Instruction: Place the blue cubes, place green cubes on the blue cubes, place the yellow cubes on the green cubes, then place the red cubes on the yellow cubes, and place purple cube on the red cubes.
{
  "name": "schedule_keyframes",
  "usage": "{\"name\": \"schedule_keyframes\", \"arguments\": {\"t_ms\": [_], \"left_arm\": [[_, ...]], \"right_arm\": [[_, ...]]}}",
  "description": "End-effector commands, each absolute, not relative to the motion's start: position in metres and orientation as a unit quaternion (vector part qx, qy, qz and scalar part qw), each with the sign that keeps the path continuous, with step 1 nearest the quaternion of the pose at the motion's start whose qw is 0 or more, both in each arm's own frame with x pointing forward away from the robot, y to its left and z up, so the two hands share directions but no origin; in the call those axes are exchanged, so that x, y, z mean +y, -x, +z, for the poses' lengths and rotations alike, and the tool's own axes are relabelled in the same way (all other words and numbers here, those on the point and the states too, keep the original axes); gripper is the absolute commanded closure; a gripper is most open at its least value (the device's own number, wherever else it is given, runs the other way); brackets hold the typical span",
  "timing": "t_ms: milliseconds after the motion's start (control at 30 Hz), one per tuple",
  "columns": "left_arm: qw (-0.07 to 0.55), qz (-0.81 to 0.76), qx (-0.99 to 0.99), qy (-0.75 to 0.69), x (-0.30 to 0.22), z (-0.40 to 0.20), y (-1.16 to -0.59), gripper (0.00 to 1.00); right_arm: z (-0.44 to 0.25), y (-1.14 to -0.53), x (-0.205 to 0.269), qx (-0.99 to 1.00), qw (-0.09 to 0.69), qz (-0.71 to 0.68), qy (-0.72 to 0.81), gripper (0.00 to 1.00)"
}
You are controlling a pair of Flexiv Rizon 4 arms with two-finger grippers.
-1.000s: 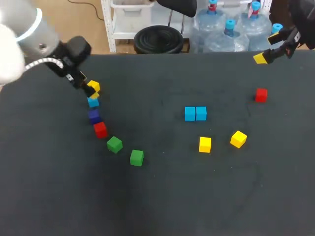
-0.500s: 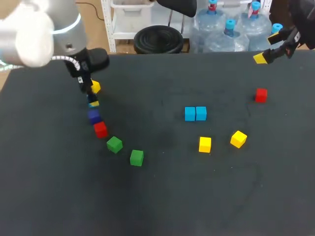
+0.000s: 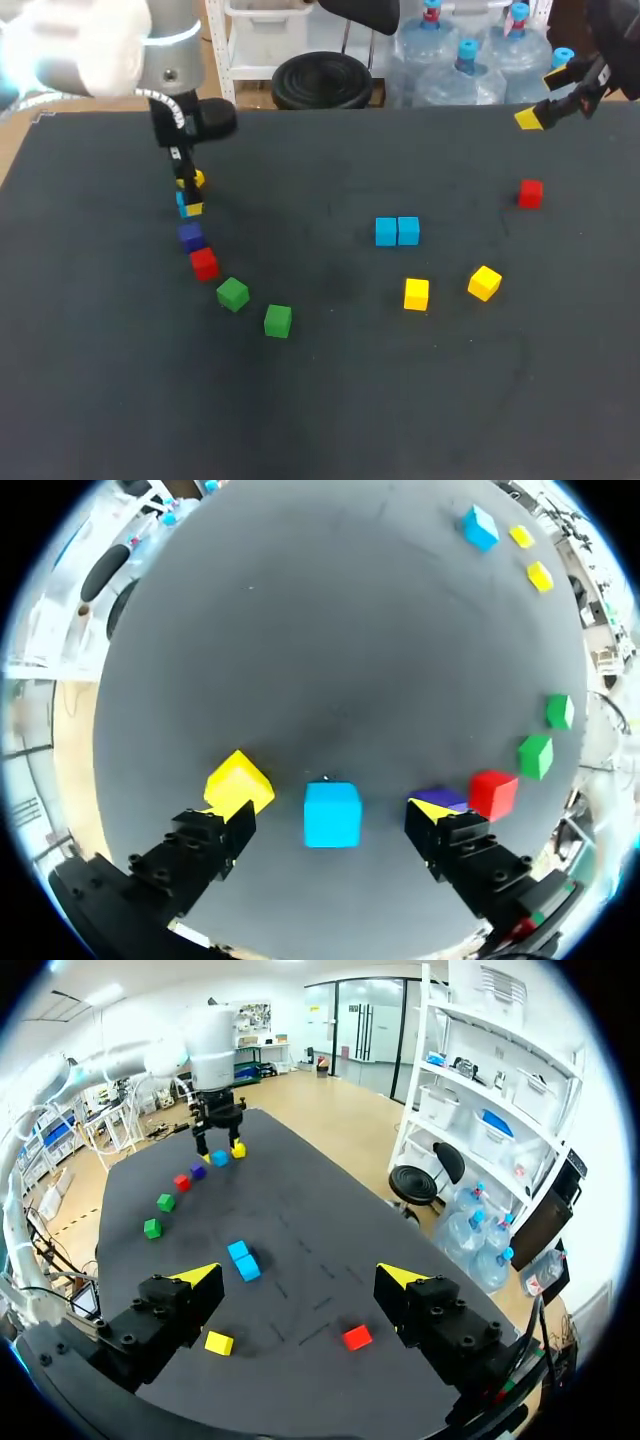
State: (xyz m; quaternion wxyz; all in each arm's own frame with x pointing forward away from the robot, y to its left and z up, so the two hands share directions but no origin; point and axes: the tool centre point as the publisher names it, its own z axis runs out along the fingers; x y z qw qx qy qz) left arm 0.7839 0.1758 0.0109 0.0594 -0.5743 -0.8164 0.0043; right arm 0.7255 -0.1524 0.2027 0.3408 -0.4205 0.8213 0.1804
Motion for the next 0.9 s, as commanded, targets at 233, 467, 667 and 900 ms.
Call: {"name": "schedule_keyframes", "arguments": {"t_ms": [233, 467, 667, 900], "left_arm": [[-0.095, 0.019, -0.896, 0.433, 0.192, 0.082, -0.748, 0.00], [-0.087, 0.021, -0.895, 0.437, 0.194, 0.076, -0.737, 0.00], [-0.067, 0.014, -0.885, 0.461, 0.182, 0.043, -0.746, 0.00], [-0.067, 0.004, -0.874, 0.481, 0.173, 0.034, -0.759, 0.00]], "right_arm": [[0.203, -0.725, -0.153, 0.821, 0.341, 0.180, 0.420, 0.00], [0.203, -0.725, -0.153, 0.821, 0.341, 0.180, 0.420, 0.00], [0.203, -0.725, -0.153, 0.821, 0.341, 0.180, 0.420, 0.00], [0.203, -0.725, -0.153, 0.821, 0.341, 0.180, 0.420, 0.00]]}}
